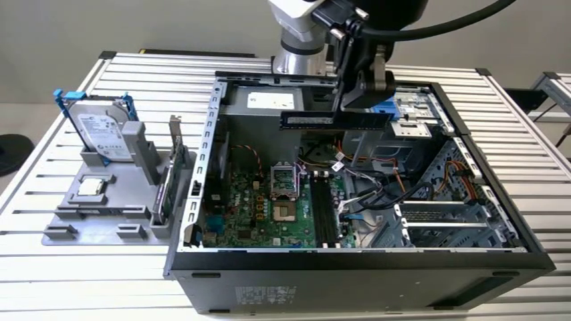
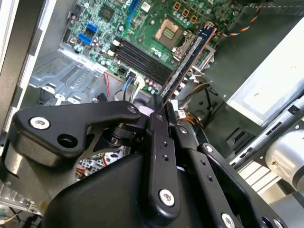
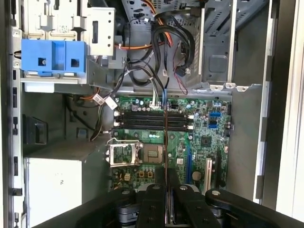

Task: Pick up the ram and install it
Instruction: 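Pick up the ram and move it above insertion slot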

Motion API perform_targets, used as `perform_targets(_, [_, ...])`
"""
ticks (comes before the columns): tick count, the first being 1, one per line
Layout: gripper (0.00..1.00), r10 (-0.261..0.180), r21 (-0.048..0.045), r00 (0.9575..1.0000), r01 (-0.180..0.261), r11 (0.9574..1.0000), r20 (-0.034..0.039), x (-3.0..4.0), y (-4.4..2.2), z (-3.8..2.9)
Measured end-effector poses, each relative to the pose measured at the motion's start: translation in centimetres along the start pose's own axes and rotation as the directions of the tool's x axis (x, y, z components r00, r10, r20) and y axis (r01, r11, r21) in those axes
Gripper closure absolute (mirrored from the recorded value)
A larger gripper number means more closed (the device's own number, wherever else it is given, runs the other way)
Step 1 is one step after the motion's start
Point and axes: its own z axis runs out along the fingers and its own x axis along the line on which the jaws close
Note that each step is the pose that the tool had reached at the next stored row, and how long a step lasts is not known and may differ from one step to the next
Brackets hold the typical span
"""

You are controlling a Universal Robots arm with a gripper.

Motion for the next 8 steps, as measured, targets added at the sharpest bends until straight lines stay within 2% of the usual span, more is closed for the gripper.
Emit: perform_targets(8, [1.00, -0.005, 0.0000, 1.0000, 0.005, 1.0000, 0.0001, 0.50, 1.46, -0.01])
